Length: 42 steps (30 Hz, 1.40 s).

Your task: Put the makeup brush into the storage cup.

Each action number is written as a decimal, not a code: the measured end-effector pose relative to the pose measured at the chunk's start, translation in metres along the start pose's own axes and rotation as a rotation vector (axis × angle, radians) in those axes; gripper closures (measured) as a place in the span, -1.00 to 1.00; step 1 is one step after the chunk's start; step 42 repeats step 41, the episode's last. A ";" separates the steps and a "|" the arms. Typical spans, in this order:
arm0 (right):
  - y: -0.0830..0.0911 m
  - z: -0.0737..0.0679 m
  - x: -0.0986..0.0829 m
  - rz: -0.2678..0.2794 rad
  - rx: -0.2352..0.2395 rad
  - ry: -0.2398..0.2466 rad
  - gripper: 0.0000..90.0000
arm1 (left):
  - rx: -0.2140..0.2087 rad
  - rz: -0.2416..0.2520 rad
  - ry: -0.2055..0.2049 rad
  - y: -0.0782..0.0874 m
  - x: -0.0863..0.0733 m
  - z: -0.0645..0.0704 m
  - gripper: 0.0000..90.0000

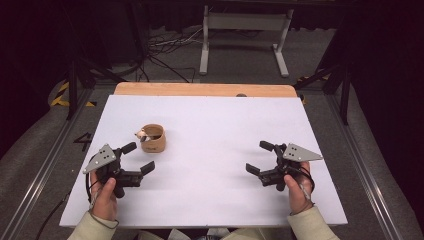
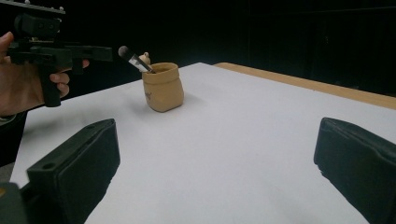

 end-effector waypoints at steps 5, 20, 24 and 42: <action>0.002 -0.002 -0.008 -0.012 0.006 -0.003 -0.98 | -0.005 0.004 -0.045 -0.001 -0.013 0.004 -0.99; 0.008 -0.010 -0.024 -0.016 0.012 0.013 -0.98 | -0.023 -0.013 -0.055 -0.009 -0.038 0.011 -0.99; 0.009 -0.014 -0.027 -0.016 0.015 0.016 -0.99 | -0.027 -0.033 -0.082 -0.010 -0.042 0.015 -0.99; 0.009 -0.017 -0.035 -0.039 0.011 0.036 -0.98 | -0.030 -0.033 -0.046 -0.010 -0.042 0.014 -1.00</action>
Point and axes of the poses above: each handheld gripper's, and its own axes: y roughly backward along the jaws, x roughly out of its top, z roughly to its right, the point moved 2 cm from there along -y, roughly forward along the jaws, and after that the axes turned 8 degrees about z, right-handed, at the moved point
